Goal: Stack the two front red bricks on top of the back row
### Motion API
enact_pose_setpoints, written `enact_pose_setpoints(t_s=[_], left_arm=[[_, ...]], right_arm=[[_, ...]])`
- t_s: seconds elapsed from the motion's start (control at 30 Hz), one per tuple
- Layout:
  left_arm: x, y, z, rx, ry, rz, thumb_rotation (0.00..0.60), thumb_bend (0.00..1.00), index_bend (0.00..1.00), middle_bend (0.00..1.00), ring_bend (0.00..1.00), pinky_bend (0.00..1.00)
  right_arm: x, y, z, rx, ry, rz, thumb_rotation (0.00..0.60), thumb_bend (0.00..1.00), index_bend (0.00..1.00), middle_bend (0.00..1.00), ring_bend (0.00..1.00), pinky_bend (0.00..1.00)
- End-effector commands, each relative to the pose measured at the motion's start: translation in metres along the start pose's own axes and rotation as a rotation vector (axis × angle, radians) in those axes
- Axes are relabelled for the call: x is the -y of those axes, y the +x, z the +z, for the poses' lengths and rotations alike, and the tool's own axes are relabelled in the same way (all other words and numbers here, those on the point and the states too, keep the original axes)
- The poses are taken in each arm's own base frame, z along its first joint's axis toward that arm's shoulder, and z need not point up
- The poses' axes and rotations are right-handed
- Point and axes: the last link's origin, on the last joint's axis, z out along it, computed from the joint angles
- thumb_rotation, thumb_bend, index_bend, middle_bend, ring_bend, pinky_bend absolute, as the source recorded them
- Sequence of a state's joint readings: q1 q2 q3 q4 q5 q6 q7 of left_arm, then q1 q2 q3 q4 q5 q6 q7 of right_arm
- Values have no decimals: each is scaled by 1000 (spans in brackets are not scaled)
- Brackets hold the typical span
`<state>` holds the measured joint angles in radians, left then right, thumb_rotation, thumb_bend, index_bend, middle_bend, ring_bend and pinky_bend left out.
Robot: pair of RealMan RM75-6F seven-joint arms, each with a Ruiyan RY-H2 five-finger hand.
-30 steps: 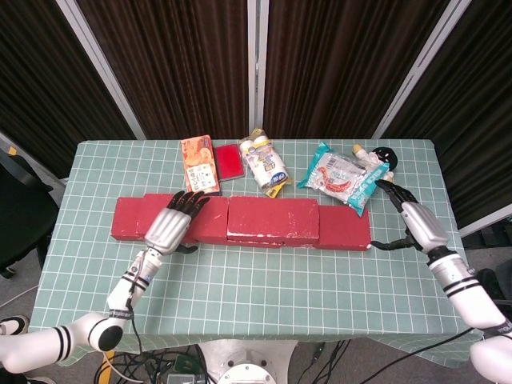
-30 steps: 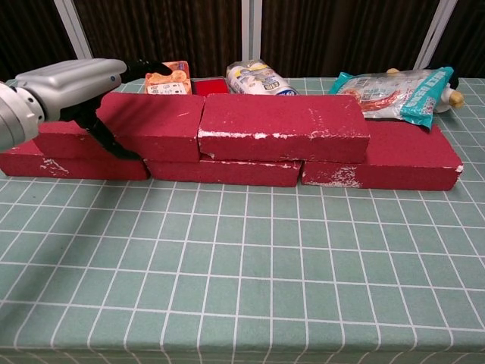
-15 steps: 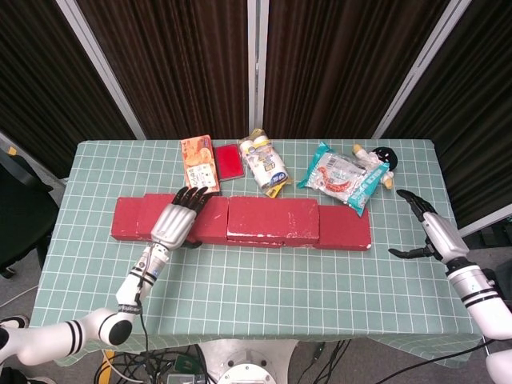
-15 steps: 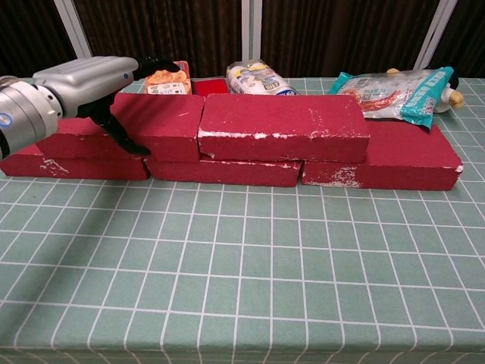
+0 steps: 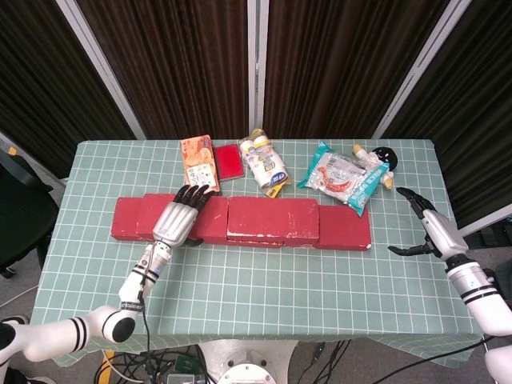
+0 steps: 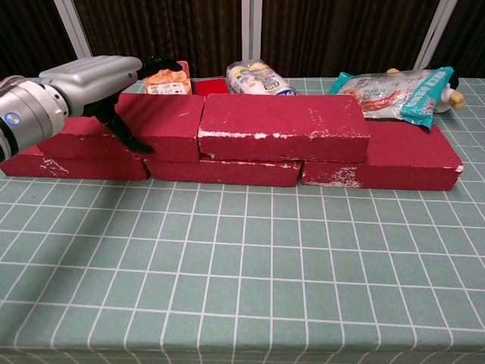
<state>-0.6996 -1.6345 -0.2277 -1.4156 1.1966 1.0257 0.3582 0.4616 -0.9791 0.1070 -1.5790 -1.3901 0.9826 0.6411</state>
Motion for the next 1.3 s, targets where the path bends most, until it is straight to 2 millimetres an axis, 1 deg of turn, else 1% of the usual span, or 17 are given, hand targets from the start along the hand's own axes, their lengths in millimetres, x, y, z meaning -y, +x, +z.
enact_pose_setpoints(t_s=[0.03,0.53,0.73,1.0,1.1,1.17,1.3], left_arm=[[0,0,1,0,1,1,600,32,26,0,0,0],[4,-1,6,3,20,5,600,32,26,0,0,0],[4,1,6,3,21,6,600,32,25,0,0,0],[6,-1,3,20,23,13,600,32,26,0,0,0],[12,0,-1,30,28,37,600,32,26,0,0,0],[19,2,-6,41,36,71,600,31,25,0,0,0],[34,11,-12,42,74,91,600,32,25,0,0,0]], right_arm=[[0,0,1,1,0,0,600,0,0,0,0,0],[-4,-2,2,4,-10,5,600,0,0,0,0,0],[-4,-5,3,13,-11,6,600,0,0,0,0,0],[-8,-10,-1,18,-11,4,600,0,0,0,0,0],[-7,-9,-1,14,-7,5,600,0,0,0,0,0],[-7,-8,0,13,-7,4,600,0,0,0,0,0],[-7,-8,-1,14,-10,5,600,0,0,0,0,0]])
